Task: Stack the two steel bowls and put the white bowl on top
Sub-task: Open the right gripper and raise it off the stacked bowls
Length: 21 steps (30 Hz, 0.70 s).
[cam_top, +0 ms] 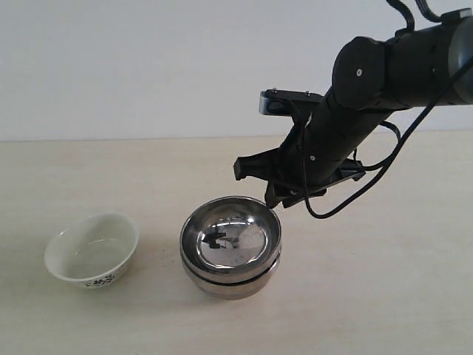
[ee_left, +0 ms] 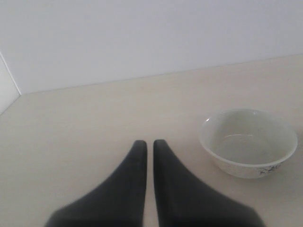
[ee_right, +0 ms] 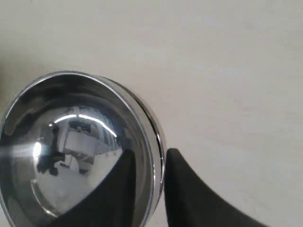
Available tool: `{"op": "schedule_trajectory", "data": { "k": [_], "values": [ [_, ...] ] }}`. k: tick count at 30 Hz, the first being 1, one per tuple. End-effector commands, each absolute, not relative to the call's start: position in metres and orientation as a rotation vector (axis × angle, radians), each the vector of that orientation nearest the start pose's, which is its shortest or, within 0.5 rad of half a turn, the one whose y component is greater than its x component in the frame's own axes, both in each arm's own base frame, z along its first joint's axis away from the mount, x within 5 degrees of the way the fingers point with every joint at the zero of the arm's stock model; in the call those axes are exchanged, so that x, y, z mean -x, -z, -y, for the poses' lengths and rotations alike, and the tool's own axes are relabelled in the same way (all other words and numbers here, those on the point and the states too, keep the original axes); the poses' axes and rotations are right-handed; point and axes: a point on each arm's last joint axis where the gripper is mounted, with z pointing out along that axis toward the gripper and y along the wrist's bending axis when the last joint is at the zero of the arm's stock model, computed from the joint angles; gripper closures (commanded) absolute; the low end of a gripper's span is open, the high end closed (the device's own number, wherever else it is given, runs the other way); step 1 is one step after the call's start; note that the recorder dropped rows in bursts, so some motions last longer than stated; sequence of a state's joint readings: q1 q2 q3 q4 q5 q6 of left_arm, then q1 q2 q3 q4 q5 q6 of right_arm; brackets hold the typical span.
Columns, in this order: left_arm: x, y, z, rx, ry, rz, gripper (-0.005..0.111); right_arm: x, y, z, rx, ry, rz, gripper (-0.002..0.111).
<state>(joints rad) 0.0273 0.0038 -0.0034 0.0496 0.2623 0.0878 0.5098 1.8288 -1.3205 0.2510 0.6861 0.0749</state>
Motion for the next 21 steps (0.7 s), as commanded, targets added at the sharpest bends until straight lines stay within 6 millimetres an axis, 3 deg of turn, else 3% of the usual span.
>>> {"op": "schedule_trajectory", "data": {
  "k": [1, 8, 15, 21],
  "values": [
    [-0.055, -0.19, -0.003, -0.069, -0.118, -1.737, 0.103, -0.332, -0.23, -0.199, 0.389, -0.433, -2.691, 0.108],
    [-0.055, -0.19, -0.003, -0.069, -0.118, -1.737, 0.103, -0.332, -0.223, -0.202, 0.379, -0.45, -2.712, 0.108],
    [-0.055, -0.19, -0.003, -0.069, -0.118, -1.737, 0.103, -0.331, -0.215, -0.211, 0.358, -0.578, -2.739, 0.108],
    [-0.055, -0.19, -0.003, -0.069, -0.118, -1.737, 0.103, -0.332, -0.211, -0.21, 0.383, -0.553, -2.749, 0.108]
  ]
}}
